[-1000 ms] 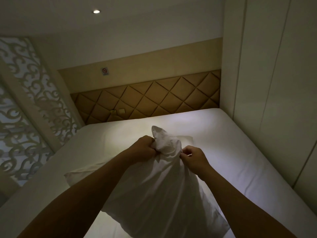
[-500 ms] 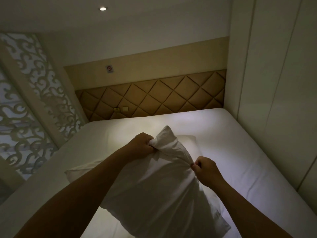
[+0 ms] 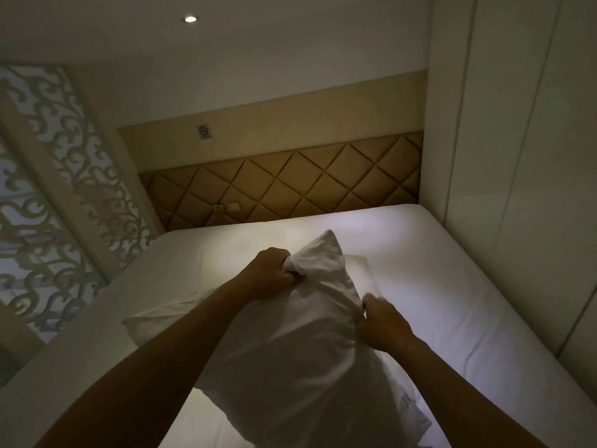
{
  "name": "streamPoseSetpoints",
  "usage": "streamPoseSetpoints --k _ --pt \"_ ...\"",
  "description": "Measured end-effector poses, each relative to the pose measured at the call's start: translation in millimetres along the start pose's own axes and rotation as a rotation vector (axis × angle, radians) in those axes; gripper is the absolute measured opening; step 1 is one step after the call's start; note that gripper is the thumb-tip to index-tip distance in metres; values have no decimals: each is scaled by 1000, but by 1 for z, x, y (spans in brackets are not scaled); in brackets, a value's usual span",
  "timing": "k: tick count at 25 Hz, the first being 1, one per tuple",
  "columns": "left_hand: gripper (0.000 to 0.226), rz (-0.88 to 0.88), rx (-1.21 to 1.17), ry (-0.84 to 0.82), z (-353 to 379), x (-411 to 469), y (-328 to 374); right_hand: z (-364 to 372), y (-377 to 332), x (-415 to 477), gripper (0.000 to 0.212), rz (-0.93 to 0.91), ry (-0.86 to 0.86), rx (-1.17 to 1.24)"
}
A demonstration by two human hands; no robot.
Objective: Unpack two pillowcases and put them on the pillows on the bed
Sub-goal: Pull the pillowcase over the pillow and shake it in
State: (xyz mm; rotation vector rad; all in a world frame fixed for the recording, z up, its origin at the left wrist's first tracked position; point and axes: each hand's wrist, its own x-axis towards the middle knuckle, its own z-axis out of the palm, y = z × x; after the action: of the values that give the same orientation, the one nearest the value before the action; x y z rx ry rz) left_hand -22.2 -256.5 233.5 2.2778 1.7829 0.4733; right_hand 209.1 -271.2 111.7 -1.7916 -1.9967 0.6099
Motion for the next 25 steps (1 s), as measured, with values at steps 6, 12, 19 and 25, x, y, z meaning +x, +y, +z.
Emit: streamPoseSetpoints --k 6,12,19,25 --pt "22 12 29 -54 6 -2 -1 -20 -45 1 18 -225 269 465" --pt "20 21 15 -118 8 -6 -7 1 -34 9 23 -149 145 491" --pt "91 -190 -327 -206 22 -9 18 -8 -52 6 19 -222 339 656" --pt "64 -207 -245 -262 39 -9 23 -4 -55 7 17 -280 327 697"
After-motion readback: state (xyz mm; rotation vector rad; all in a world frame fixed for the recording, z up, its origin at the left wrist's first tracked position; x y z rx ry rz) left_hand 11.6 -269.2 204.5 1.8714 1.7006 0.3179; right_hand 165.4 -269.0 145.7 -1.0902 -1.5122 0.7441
